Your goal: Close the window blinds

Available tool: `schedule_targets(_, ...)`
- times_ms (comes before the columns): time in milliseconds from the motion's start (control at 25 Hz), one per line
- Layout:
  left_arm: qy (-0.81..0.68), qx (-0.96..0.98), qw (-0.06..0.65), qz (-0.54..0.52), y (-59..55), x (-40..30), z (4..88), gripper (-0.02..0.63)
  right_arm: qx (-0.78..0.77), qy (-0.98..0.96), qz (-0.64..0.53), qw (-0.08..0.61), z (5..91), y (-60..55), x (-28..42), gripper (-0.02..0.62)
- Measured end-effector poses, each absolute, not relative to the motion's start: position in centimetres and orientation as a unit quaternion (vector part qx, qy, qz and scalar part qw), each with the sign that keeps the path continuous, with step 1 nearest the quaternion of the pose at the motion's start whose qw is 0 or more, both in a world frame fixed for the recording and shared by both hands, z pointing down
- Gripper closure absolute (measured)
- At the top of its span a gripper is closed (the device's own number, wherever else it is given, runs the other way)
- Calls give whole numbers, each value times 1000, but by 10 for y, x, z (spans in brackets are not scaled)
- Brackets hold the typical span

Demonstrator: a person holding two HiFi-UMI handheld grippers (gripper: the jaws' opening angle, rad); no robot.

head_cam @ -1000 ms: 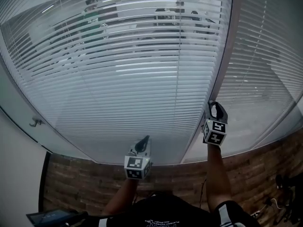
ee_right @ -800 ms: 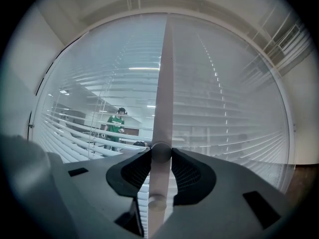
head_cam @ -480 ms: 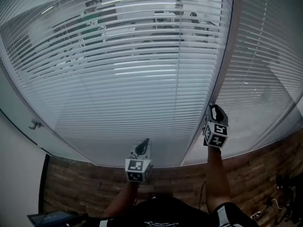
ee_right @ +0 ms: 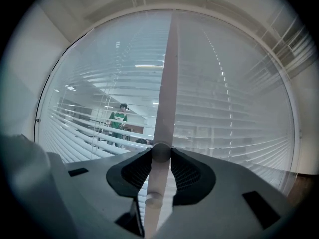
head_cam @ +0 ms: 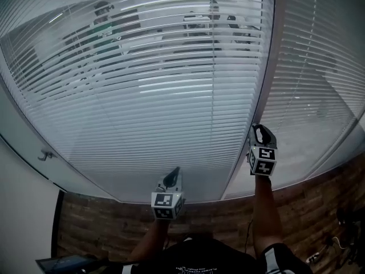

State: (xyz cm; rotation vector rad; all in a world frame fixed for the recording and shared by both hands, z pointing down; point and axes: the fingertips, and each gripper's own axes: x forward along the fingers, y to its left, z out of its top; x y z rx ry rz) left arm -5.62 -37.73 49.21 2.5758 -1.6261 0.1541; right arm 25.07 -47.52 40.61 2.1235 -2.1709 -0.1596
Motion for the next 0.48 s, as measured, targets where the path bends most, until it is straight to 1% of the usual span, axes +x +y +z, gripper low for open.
schedule_targets(320,-510,857,46,57,-373,-41,508,611,696,-698,-108,126,400,-469,241,468)
schedule_targets(480,-510,857,42,63,-374,-42,514,611,681,-682,-181,195,395,-470,238,468)
